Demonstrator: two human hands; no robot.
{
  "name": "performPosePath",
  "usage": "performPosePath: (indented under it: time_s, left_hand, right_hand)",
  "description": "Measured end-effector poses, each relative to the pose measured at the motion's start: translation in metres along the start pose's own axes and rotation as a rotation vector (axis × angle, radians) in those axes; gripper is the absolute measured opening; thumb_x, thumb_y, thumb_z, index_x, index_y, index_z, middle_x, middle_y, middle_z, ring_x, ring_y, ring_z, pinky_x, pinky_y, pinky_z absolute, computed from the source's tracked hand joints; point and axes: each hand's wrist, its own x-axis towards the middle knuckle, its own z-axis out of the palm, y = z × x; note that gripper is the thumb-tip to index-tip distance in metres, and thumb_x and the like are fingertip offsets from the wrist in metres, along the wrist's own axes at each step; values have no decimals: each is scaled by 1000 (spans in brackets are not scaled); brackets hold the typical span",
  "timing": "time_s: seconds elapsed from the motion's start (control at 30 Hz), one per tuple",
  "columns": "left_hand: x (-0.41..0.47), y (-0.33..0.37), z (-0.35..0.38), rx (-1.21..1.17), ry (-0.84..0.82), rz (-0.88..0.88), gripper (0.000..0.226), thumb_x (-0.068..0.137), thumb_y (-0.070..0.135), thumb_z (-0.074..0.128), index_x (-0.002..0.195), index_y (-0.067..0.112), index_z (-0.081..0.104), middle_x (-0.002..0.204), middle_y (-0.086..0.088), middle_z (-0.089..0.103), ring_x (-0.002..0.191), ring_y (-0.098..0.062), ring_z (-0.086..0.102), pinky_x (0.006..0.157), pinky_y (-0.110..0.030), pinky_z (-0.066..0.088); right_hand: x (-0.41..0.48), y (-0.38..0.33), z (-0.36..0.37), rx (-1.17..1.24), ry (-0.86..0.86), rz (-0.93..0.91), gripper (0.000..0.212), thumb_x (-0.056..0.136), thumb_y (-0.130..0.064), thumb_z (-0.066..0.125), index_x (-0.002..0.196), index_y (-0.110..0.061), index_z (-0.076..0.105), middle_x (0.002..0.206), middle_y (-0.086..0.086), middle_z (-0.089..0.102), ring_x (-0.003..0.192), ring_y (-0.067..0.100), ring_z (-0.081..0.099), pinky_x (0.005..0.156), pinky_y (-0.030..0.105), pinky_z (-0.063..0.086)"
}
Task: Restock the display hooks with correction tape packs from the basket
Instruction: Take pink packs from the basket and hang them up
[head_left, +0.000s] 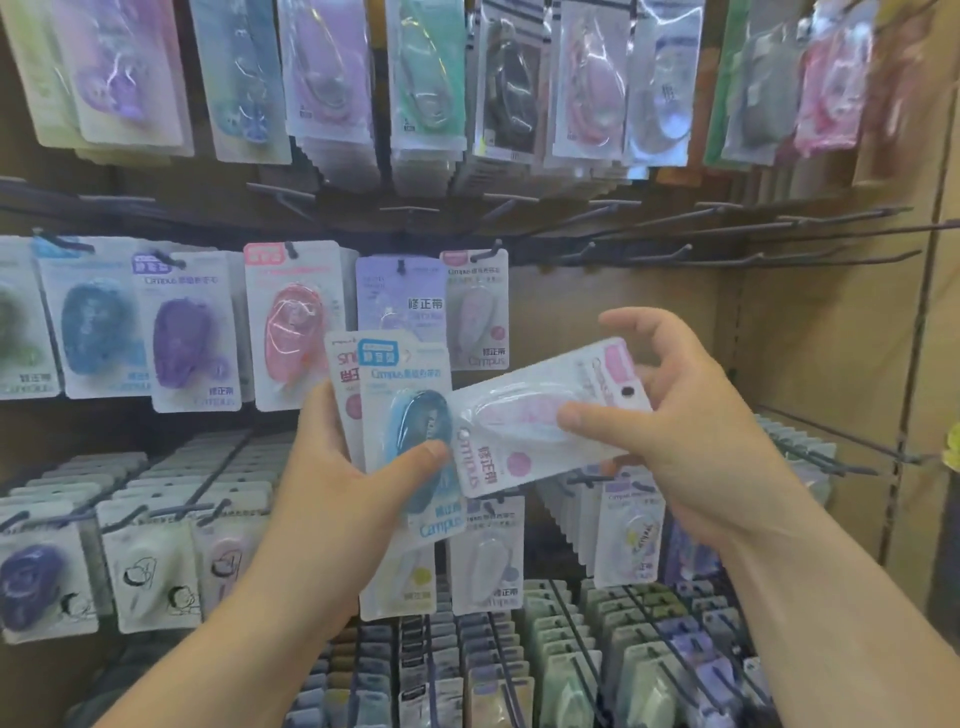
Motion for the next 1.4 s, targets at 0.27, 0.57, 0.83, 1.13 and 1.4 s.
performPosePath:
  time_s: [0.27,0.57,0.83,1.13,1.4]
  left_hand:
    - [-2,6,-3,16,-10,5,56,89,0,75,126,39,59,112,14,79,100,-9,77,70,-19,61]
    - [-2,15,-20,35,74,15,54,89,0,75,128,34,59,112,11,79,100,-13,78,82,-38,59]
    - [1,13,-32,18,81,16,57,80,7,81,125,37,60,113,10,79,101,-15,78,86,-47,59]
    - [5,10,-37,-6,57,31,62,69,17,80,125,38,62,115,8,78,102,-18,78,85,-48,60]
    - [6,3,-42,-18,82,20,58,69,16,80,116,47,65,116,8,79,103,-20,78,89,-52,59]
  right_hand:
    - [36,12,17,398,145,2,28,90,-8,72,117,-11,65,109,3,77,104,20,75,86,41,62]
    - [91,1,40,51,10,-68,24,102,-27,61,126,-25,65,108,-13,77,93,5,74,61,18,58]
    - [109,4,46,53,70,-127,26,100,-26,65,125,-21,68,112,-10,77,96,6,74,67,19,59]
    - [121,4,39,-32,87,17,20,93,-34,74,104,-17,74,99,-8,79,84,11,77,59,25,58]
    - [146,28,53,-77,168,112,27,91,-41,74,87,-15,69,96,-4,77,81,10,72,60,23,49]
